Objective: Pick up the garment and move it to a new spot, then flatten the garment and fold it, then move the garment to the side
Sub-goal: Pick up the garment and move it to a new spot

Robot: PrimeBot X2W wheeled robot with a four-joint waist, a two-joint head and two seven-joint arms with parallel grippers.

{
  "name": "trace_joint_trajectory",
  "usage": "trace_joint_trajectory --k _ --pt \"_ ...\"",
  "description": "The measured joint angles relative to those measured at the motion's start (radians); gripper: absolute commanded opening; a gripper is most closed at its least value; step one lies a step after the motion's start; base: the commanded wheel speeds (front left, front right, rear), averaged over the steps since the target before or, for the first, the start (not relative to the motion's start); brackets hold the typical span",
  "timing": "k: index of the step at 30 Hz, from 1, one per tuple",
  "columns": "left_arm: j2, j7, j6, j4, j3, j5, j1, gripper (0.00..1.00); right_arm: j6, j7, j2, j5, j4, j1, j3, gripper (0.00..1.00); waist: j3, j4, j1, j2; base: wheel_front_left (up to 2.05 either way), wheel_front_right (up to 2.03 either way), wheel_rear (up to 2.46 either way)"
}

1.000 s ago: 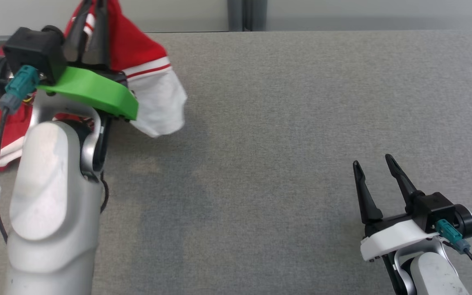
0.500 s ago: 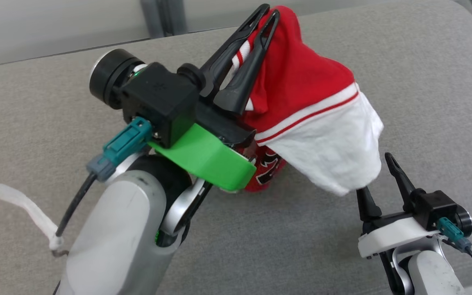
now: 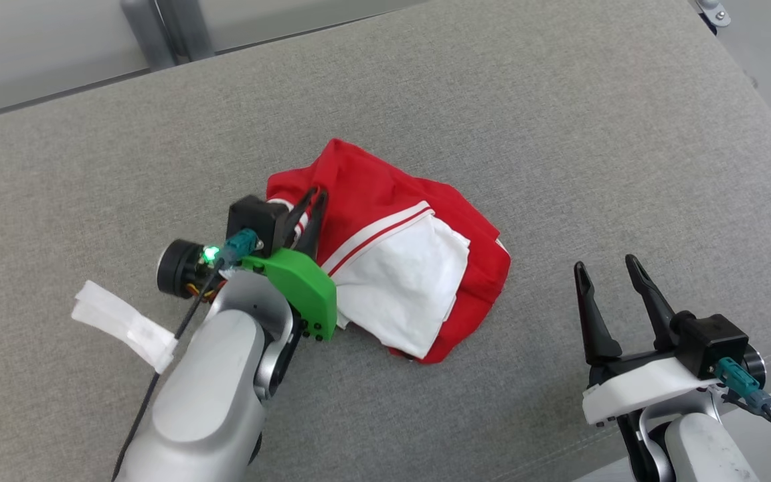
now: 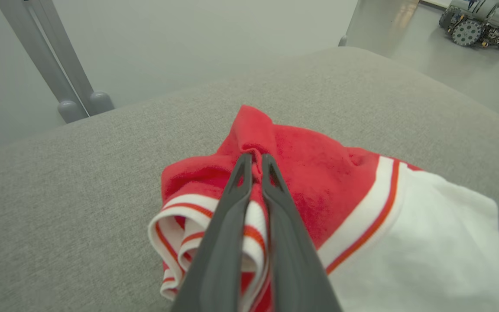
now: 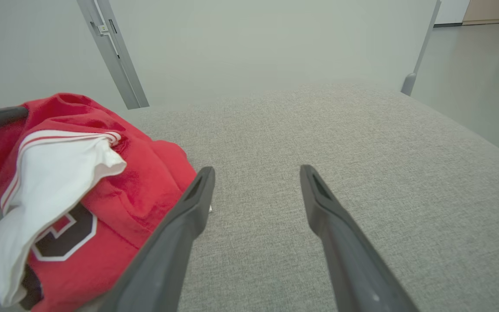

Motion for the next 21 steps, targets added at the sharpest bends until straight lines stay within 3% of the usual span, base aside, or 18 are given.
trace_joint_trajectory --k 2,3,4,5,10,16,21 --pt "-0.009 -0.079 -0.014 0.120 -0.018 0.006 -0.002 0.00 0.000 0.000 0.000 -0.001 0.002 0.000 0.004 1.00 0.002 0.000 0.0000 0.0000 0.00 0.00 0.00" --pt "-0.011 -0.131 -0.019 0.162 -0.025 0.010 -0.004 0.24 0.000 0.000 0.000 -0.002 0.003 -0.001 0.005 1.00 0.001 0.002 0.0000 0.0000 0.00 0.00 0.00" --pt "-0.014 -0.164 -0.020 0.194 -0.031 0.013 -0.008 0.82 0.000 0.000 0.000 -0.005 0.003 -0.002 0.004 1.00 0.000 0.004 0.0000 0.0000 0.00 0.00 0.00" --pt "-0.017 -0.202 -0.021 0.226 -0.040 0.018 -0.013 1.00 0.000 0.000 0.001 -0.009 0.003 -0.003 0.003 1.00 -0.002 0.007 0.0000 0.0000 0.00 0.00 0.00" --pt "-0.030 -0.294 0.014 0.214 -0.031 0.010 -0.013 1.00 0.000 0.000 0.000 -0.039 -0.012 0.000 -0.007 1.00 -0.020 0.032 0.0000 0.0000 0.00 0.00 0.00" --pt "-0.033 -0.299 0.050 -0.123 0.086 0.041 0.239 1.00 0.000 0.000 0.001 -0.079 -0.060 0.035 -0.046 1.00 -0.067 0.073 0.0000 0.0000 0.00 0.00 0.00" --pt "-0.029 -0.300 0.041 -0.277 0.217 0.086 0.470 1.00 0.000 0.000 0.001 -0.104 -0.081 0.073 -0.068 1.00 -0.113 0.114 0.0000 0.0000 0.00 0.00 0.00"
